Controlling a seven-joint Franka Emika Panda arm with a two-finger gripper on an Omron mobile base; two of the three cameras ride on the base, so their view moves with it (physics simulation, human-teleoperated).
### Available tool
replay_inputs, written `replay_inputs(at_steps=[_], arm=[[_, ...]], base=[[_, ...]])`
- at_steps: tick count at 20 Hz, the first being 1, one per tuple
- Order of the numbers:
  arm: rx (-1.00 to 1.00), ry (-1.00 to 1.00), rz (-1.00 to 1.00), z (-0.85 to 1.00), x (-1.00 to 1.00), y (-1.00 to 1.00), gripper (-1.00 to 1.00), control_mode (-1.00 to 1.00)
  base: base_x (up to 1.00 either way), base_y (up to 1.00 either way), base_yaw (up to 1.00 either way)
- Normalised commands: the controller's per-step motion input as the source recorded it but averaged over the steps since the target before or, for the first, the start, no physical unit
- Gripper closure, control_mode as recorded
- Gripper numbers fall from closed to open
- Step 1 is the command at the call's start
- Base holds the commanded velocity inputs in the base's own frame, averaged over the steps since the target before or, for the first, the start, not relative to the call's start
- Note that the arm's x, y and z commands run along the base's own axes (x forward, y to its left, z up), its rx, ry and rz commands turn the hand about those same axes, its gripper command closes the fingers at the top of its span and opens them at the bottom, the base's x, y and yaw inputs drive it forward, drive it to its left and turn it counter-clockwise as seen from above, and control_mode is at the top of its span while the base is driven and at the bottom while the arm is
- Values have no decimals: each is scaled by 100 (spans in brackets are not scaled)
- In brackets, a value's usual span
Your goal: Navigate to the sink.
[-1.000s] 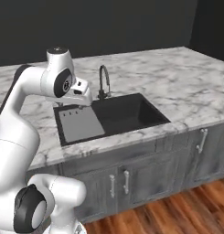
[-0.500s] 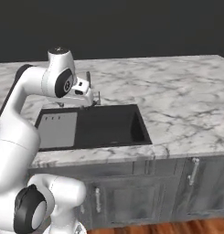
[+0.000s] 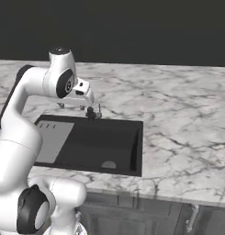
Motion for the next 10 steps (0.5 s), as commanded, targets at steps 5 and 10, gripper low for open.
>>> replay_inputs(at_steps=[5, 10], arm=[[0, 0, 0, 0, 0, 0, -100, 100], [0, 0, 0, 0, 0, 0, -100, 100]], base=[[1, -28, 22], [0, -8, 5]])
